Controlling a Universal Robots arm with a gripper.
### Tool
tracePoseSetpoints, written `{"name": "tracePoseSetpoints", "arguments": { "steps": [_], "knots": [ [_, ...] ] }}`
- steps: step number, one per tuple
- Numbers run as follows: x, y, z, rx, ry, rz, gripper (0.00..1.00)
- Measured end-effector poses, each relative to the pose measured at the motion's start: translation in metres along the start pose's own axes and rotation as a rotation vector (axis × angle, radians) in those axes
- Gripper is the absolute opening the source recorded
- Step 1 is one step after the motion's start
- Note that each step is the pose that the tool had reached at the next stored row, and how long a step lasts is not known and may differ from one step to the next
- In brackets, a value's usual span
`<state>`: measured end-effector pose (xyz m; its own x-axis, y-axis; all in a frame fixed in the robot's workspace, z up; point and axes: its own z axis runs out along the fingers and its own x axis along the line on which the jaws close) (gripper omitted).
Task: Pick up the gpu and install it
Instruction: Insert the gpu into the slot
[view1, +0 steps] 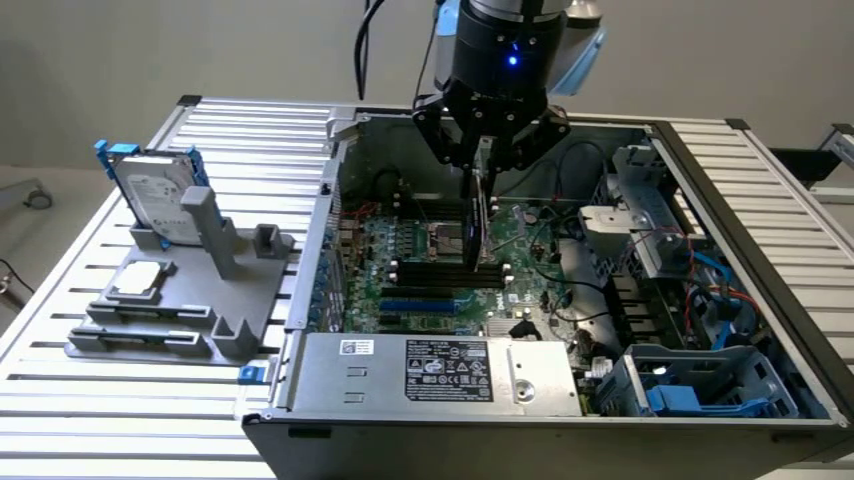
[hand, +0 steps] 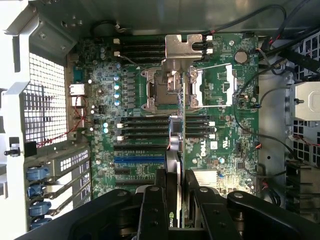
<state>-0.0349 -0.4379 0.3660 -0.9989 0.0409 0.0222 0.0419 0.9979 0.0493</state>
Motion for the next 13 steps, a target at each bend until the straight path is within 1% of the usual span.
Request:
{"name": "tracePoseSetpoints", "arguments": {
  "steps": [8,9,13],
  "knots": [
    [0.0003,0.0001,0.0000,0.0000,0.0000,0.000,0.27],
    [0.0005,0.0006,0.0003,0.0001,0.0001,-0.007,0.27],
    [0.0005,0.0006,0.0004,0.0016,0.0035,-0.077,0.27]
  ]
}}
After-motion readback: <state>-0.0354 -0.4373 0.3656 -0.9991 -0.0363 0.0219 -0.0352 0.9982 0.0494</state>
